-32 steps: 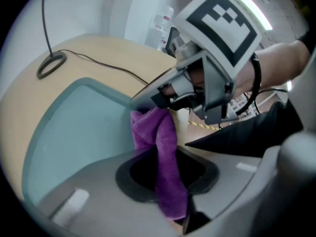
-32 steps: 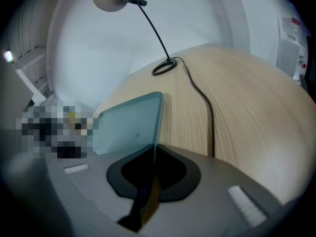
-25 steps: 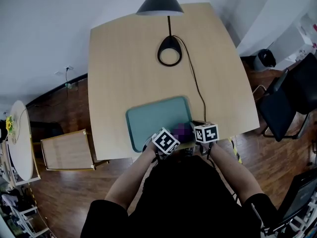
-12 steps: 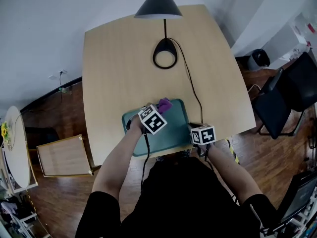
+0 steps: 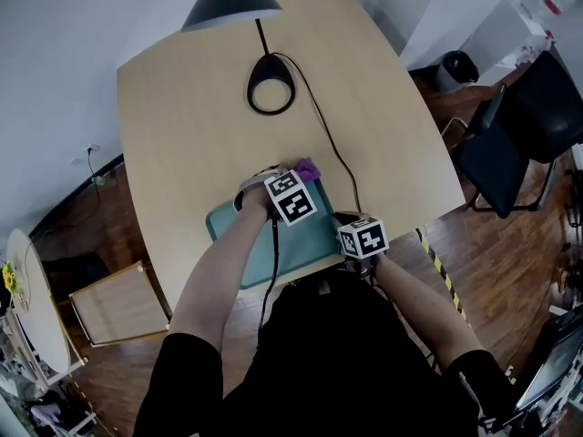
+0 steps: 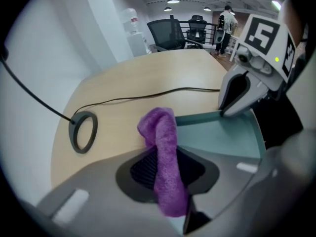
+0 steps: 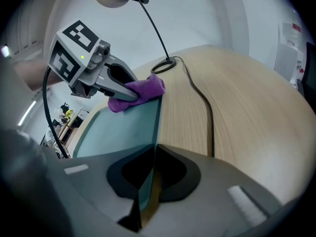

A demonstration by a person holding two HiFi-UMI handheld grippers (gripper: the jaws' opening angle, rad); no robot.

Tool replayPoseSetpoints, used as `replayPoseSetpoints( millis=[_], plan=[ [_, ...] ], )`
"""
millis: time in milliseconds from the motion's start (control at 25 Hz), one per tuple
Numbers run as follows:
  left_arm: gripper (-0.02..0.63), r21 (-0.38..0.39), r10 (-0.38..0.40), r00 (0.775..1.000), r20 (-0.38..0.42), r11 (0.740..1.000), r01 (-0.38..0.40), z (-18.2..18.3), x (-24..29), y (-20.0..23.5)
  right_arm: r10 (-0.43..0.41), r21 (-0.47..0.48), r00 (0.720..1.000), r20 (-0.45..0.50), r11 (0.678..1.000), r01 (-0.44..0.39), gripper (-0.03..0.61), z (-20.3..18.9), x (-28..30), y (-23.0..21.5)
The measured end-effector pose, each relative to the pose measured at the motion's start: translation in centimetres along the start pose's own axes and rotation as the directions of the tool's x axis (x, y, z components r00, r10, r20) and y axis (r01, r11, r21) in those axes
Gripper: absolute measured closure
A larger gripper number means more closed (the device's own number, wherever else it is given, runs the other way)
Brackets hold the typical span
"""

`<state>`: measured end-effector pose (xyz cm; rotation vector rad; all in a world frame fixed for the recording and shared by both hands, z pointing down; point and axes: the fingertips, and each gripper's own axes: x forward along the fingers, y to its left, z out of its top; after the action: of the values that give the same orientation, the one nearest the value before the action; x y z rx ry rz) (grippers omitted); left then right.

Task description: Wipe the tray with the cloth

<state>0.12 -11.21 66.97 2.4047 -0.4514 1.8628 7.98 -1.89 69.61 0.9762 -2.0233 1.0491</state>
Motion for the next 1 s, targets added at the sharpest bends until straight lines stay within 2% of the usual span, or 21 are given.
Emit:
replayPoseSetpoints(
  millis=[320,600,720,880,1000],
  plan=[
    [0.499,0.004,-0.051,0.999,-0.02,0.999,0.051,0.4,1.0,-1.9,0.006,0.008,1.0,0.006,1.0,-0.006,0.555,-0.3,-0.2,-0.2],
    [0.499,-0.025,-0.115,0.992,0.045,0.993,0.116,1.6,0.9,-9.0,0.012,0.005,1.0,0.006,1.0,-0.012,0.555,-0.4,-0.3,-0.6],
    [0.499,0.017,-0.139,0.989,0.051,0.99,0.138,2.0,0.7,-12.3,0.014,0.002,1.0,0.001,1.0,-0.014,0.555,-0.3,-0.1,-0.7],
    [0.499,0.082,-0.123,0.992,0.032,0.989,0.12,1.3,0.3,-15.2,0.013,-0.014,1.0,-0.006,1.0,-0.013,0.555,-0.3,0.0,-0.8],
    [0.499,0.095,-0.179,0.983,0.041,0.98,0.174,0.5,-0.4,-17.6,0.009,-0.019,1.0,-0.008,1.0,-0.01,0.555,-0.2,0.2,-0.8]
  ],
)
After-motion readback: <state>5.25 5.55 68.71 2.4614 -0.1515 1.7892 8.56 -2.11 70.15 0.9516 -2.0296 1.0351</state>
